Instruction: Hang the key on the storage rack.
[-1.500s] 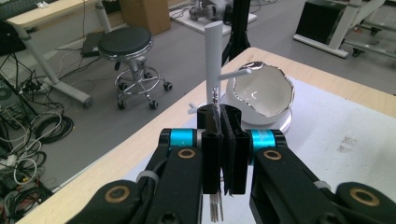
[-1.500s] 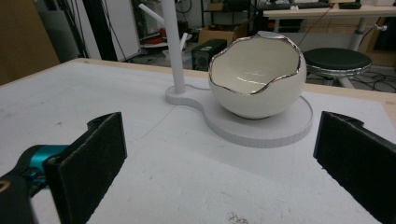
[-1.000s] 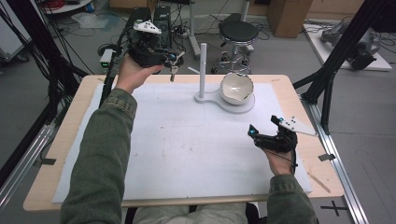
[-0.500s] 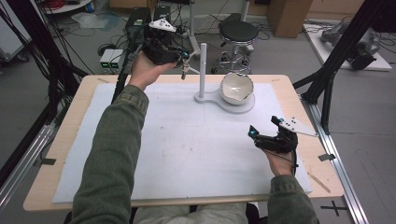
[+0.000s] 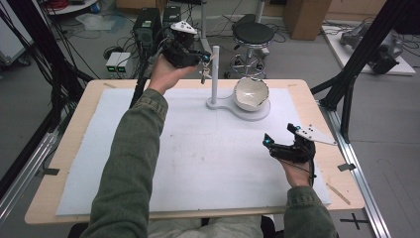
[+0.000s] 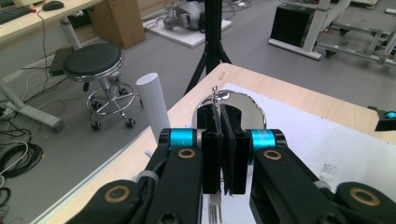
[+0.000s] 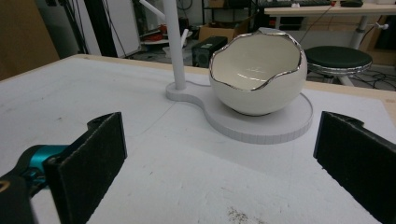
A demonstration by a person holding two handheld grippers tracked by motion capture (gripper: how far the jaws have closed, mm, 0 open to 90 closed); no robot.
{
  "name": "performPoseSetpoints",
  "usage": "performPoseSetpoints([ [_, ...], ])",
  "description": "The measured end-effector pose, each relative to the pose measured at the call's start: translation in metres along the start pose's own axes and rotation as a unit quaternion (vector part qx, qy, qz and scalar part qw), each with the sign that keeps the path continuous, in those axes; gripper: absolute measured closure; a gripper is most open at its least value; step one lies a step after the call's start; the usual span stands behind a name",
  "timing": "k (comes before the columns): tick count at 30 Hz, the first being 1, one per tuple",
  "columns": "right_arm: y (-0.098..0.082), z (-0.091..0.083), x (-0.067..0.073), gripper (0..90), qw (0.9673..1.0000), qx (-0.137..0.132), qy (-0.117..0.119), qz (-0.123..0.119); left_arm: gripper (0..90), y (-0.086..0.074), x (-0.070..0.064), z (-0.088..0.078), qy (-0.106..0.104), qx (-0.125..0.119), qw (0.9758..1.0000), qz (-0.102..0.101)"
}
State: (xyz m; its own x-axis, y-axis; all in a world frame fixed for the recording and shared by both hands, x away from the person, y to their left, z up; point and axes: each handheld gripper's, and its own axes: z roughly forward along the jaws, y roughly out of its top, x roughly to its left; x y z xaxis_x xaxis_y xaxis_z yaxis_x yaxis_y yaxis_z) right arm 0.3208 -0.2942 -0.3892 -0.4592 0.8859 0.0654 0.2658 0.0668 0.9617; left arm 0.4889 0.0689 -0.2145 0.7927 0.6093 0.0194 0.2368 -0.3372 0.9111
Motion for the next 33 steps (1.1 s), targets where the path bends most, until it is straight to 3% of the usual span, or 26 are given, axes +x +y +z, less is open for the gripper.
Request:
performPoseSetpoints([
  [9, 0.000, -0.002, -0.002, 1.4, 1.0000, -0.001, -0.001, 0.003, 87.0, -0.002, 0.005, 0.013, 0.014, -0.006, 0.9998, -0.015],
  [23, -0.001, -0.003, -0.004, 1.4, 1.0000, 0.002, -0.002, 0.005, 87.0, -0.008, 0.011, 0.029, 0.022, 0.008, 0.9995, -0.021],
  [33, -0.002, -0.003, -0.003, 1.4, 1.0000, 0.003, -0.003, 0.002, 87.0, -0.009, 0.009, 0.041, 0.029, 0.004, 0.9992, -0.027],
])
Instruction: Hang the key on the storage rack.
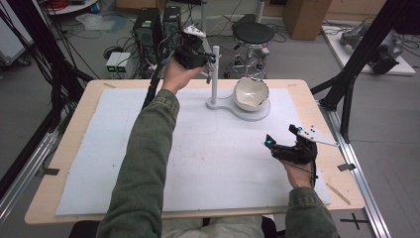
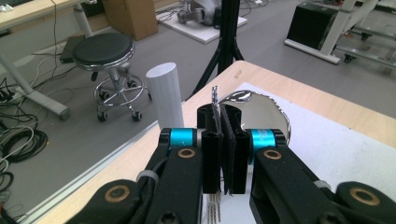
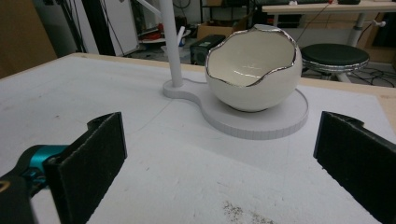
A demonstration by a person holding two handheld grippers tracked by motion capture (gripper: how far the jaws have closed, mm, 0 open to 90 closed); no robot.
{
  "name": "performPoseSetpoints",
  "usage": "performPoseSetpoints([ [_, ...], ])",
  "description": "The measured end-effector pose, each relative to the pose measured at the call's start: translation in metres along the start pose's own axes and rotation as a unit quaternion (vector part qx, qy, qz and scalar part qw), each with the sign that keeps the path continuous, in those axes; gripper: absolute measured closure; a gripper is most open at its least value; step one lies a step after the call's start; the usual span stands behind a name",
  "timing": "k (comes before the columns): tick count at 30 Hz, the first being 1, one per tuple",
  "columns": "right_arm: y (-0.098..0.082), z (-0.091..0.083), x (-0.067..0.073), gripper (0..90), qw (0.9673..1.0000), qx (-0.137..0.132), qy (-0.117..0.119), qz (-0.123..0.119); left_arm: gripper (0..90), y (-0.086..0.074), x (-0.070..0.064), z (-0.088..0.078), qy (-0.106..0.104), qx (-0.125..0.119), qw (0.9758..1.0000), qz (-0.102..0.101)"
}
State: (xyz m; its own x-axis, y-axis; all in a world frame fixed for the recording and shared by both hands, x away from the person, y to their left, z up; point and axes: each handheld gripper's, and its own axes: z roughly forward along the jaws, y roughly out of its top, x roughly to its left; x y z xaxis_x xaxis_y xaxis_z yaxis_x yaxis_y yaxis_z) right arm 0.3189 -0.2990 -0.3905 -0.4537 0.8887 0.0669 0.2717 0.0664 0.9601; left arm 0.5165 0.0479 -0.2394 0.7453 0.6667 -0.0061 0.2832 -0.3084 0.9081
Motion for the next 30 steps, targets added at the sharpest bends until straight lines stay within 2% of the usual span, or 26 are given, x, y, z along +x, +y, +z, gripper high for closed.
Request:
performPoseSetpoints([
  [8, 0.000, -0.001, -0.001, 1.4, 1.0000, -0.001, -0.001, 0.004, 87.0, 0.000, -0.003, 0.010, 0.004, -0.005, 1.0000, -0.004],
  [11, 0.000, -0.001, -0.002, 1.4, 1.0000, -0.001, -0.001, 0.004, 87.0, 0.000, -0.006, 0.013, 0.017, -0.008, 0.9998, -0.004],
  [17, -0.001, -0.001, -0.002, 1.4, 1.0000, 0.000, -0.001, 0.005, 87.0, 0.003, -0.009, 0.017, 0.015, -0.015, 0.9998, -0.007],
  [24, -0.001, -0.001, -0.002, 1.4, 1.0000, 0.001, -0.002, 0.005, 87.0, 0.001, -0.008, 0.022, 0.026, -0.014, 0.9994, -0.017],
  [30, -0.001, 0.000, -0.002, 1.4, 1.0000, 0.001, -0.001, 0.005, 87.0, 0.004, -0.011, 0.027, 0.032, -0.014, 0.9992, -0.017],
])
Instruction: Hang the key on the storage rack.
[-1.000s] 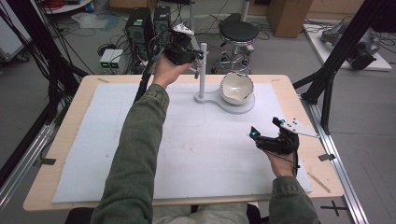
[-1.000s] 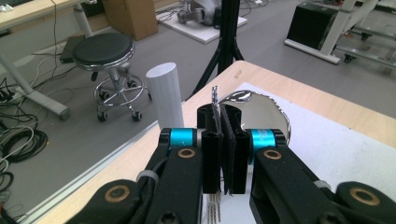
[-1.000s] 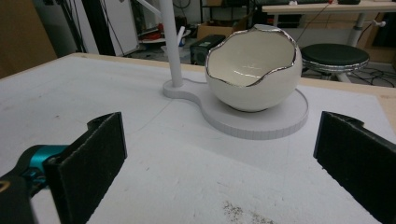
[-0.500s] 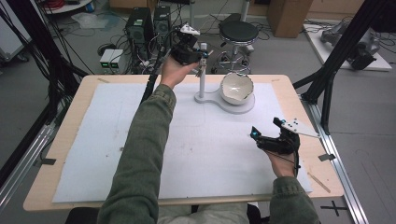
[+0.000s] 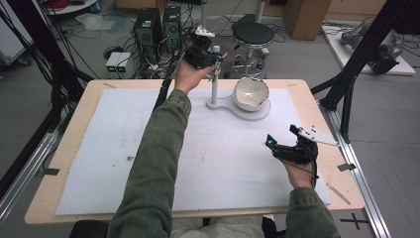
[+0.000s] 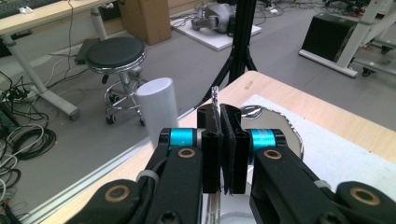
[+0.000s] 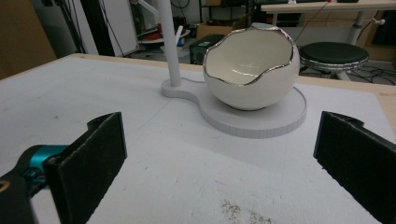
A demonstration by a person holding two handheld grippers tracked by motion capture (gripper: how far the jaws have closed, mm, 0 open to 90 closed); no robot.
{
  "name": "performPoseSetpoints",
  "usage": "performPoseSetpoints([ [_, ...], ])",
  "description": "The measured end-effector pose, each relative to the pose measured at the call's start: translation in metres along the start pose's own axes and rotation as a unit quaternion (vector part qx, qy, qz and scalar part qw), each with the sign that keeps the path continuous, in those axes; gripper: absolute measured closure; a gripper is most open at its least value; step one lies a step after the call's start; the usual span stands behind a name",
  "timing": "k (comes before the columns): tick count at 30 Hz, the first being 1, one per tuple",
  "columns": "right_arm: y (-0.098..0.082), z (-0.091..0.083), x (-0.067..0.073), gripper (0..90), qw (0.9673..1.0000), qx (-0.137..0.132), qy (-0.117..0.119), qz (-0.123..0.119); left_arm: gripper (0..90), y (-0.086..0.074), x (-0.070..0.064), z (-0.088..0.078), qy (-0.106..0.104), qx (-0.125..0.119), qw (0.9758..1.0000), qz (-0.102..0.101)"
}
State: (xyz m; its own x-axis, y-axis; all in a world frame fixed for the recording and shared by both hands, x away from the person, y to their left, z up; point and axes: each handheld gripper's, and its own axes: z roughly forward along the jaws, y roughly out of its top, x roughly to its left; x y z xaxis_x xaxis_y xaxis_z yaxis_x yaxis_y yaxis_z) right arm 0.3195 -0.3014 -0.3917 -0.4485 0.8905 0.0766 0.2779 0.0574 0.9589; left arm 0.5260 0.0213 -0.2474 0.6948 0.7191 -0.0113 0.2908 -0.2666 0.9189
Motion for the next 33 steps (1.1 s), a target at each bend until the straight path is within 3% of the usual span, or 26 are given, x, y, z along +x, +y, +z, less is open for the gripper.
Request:
performPoseSetpoints([
  [7, 0.000, 0.000, 0.000, 1.4, 1.0000, 0.000, 0.000, -0.001, 86.9, -0.001, -0.004, 0.007, 0.010, 0.011, 0.9999, 0.000],
  [11, 0.000, 0.000, -0.001, 1.3, 1.0000, 0.001, 0.000, 0.000, 84.0, -0.001, -0.004, 0.006, 0.002, 0.008, 1.0000, -0.004],
  [12, 0.000, 0.000, -0.001, 1.4, 1.0000, 0.001, 0.000, -0.001, 71.0, -0.001, -0.004, 0.004, -0.007, -0.001, 1.0000, -0.006],
  [13, 0.000, 0.000, -0.001, 1.4, 1.0000, 0.001, 0.000, -0.001, 71.0, -0.001, -0.004, 0.002, -0.016, -0.014, 0.9997, -0.010],
  [14, 0.000, 0.000, 0.000, 1.4, 1.0000, 0.004, 0.000, -0.001, 63.2, -0.001, -0.005, 0.000, -0.023, -0.028, 0.9993, -0.014],
  [15, 0.000, 0.000, 0.000, 1.4, 1.0000, 0.004, 0.000, -0.001, 63.2, -0.001, -0.005, -0.002, -0.034, -0.031, 0.9988, -0.017],
  [16, -0.001, 0.000, 0.000, 1.4, 1.0000, 0.004, 0.001, -0.002, 55.8, -0.001, -0.006, -0.003, -0.043, -0.032, 0.9984, -0.018],
  [18, -0.001, 0.000, 0.000, 1.4, 1.0000, 0.004, 0.001, -0.003, 51.7, -0.003, -0.008, -0.005, -0.058, -0.032, 0.9977, -0.012],
  [20, -0.001, 0.000, 0.000, 1.4, 1.0000, 0.004, 0.002, -0.002, 41.1, -0.004, -0.010, -0.006, -0.054, -0.036, 0.9979, -0.010],
  [21, -0.001, 0.000, 0.000, 1.4, 1.0000, 0.004, 0.002, -0.002, 41.1, -0.005, -0.011, -0.007, -0.045, -0.042, 0.9981, -0.007],
  [22, -0.001, 0.000, 0.000, 1.4, 1.0000, 0.004, 0.001, -0.003, 32.7, -0.007, -0.011, -0.009, -0.046, -0.049, 0.9977, -0.009],
  [23, -0.001, 0.000, 0.000, 1.4, 1.0000, 0.004, 0.001, -0.003, 32.7, -0.009, -0.010, -0.010, -0.053, -0.054, 0.9970, -0.016],
  [24, -0.001, 0.000, 0.000, 1.4, 1.0000, 0.004, 0.001, -0.003, 19.7, -0.011, -0.008, -0.010, -0.057, -0.054, 0.9967, -0.023],
  [25, -0.001, 0.000, 0.000, 1.4, 1.0000, 0.004, 0.001, -0.003, 19.7, -0.013, -0.007, -0.010, -0.053, -0.050, 0.9969, -0.028],
  [26, -0.001, 0.000, 0.000, 1.4, 1.0000, 0.004, 0.001, -0.002, 6.9, -0.015, -0.005, -0.010, -0.051, -0.044, 0.9972, -0.032],
  [28, -0.001, 0.000, 0.000, 1.4, 1.0000, 0.005, 0.001, -0.001, 1.6, -0.019, -0.002, -0.011, -0.041, -0.037, 0.9979, -0.033],
  [33, -0.001, 0.001, -0.001, 1.4, 1.0000, 0.006, 0.000, -0.002, 1.6, -0.026, 0.004, -0.019, -0.030, -0.041, 0.9979, -0.041],
])
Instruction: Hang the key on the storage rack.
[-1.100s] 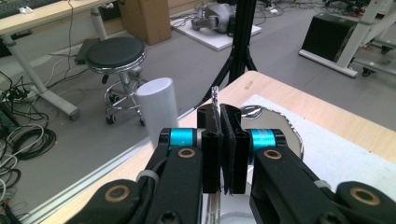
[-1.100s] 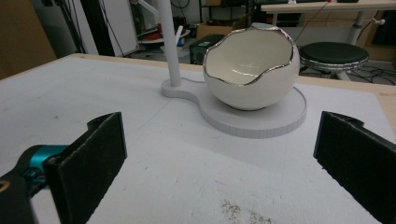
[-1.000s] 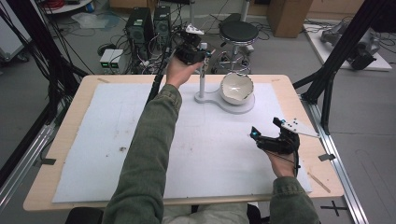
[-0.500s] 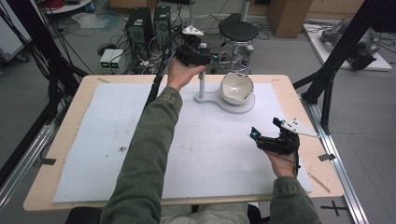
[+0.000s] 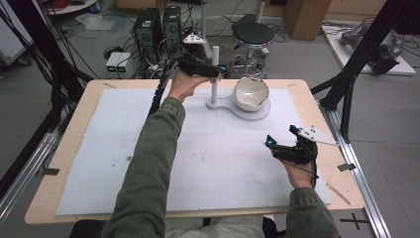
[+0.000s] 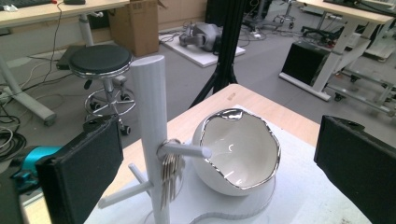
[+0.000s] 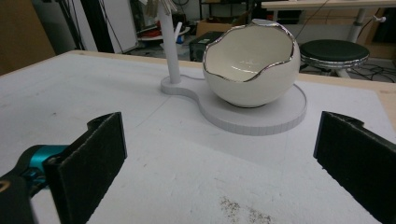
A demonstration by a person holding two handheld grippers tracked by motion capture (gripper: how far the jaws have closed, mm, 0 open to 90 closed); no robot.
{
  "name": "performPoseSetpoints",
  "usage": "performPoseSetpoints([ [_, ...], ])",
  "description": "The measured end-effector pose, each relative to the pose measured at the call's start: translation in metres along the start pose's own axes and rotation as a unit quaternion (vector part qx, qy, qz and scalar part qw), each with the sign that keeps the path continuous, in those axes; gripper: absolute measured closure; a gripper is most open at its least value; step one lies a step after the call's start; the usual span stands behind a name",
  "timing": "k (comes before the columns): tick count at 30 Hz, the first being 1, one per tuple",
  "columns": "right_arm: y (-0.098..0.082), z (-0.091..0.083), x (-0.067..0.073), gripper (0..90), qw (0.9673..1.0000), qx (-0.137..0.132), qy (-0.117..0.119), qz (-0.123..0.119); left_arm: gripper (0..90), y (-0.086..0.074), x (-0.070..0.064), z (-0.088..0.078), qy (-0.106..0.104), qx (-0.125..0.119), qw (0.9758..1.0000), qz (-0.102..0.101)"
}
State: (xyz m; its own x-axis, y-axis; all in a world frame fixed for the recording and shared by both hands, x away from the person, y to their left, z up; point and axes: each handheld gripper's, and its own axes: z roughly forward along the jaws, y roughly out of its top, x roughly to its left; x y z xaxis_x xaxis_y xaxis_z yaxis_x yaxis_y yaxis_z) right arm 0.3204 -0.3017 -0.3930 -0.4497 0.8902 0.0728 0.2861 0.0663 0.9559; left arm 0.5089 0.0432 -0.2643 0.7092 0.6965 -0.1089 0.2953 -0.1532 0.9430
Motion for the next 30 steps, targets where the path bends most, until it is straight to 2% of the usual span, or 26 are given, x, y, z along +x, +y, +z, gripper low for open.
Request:
performPoseSetpoints([
  [7, 0.000, 0.001, 0.000, 1.4, 1.0000, 0.001, -0.001, -0.003, 1.6, -0.005, 0.002, -0.014, 0.006, -0.002, 1.0000, 0.007],
  [19, 0.000, 0.002, 0.002, 1.4, 1.0000, 0.006, 0.000, -0.003, 1.6, -0.014, 0.005, -0.034, 0.010, -0.014, 0.9998, 0.002],
  [30, -0.001, 0.002, 0.002, 1.4, 1.0000, 0.005, -0.001, -0.008, 1.6, -0.033, 0.011, -0.046, 0.021, -0.009, 0.9997, -0.002],
])
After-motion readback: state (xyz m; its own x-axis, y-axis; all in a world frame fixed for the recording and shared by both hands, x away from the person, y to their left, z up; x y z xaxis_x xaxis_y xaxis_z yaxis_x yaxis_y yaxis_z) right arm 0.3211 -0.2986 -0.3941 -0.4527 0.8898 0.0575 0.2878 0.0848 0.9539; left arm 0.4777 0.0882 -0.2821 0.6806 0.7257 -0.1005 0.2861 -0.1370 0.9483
